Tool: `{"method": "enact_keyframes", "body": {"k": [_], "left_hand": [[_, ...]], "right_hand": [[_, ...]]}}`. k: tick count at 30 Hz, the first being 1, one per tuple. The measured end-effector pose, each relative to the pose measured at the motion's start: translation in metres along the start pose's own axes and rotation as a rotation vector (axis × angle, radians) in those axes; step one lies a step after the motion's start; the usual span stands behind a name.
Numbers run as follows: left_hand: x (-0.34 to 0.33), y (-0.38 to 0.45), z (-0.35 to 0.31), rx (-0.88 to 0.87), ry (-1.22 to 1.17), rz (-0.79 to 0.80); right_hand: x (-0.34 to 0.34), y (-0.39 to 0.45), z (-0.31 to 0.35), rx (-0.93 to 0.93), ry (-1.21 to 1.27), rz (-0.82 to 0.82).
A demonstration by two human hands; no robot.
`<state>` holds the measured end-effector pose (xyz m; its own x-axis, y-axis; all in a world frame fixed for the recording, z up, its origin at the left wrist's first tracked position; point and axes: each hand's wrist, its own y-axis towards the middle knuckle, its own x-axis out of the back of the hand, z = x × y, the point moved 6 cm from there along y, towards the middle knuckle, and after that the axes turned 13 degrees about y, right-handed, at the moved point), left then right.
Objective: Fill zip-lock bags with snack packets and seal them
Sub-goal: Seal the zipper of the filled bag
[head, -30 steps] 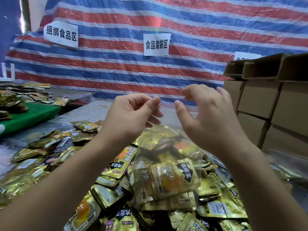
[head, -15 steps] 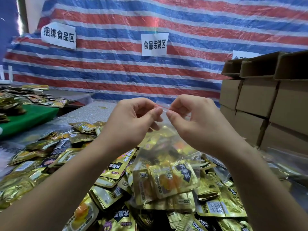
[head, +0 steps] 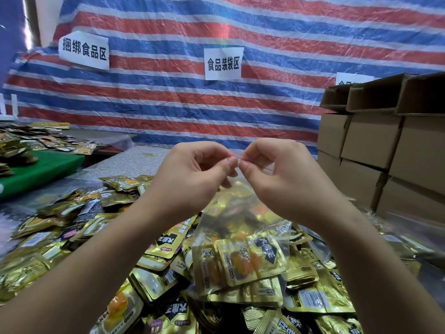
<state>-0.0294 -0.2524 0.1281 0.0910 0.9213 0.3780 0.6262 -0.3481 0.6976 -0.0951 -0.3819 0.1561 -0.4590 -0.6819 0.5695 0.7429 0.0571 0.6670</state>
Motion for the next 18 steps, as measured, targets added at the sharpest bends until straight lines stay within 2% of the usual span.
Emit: {"method": "enact_keyframes", "body": {"k": [6,18], "left_hand": [[-0.0013,-0.0009,-0.0014,-0.002,0.028,0.026],[-0.0011,-0.004,-0.0062,-0.066,0.11,-0.047]], "right_hand": [[-0.0002,-0.0006,0.0008,0.023,-0.012,0.007],[-0.0016,-0.001,0.0003,0.035,-0.019,-0.041]]}}
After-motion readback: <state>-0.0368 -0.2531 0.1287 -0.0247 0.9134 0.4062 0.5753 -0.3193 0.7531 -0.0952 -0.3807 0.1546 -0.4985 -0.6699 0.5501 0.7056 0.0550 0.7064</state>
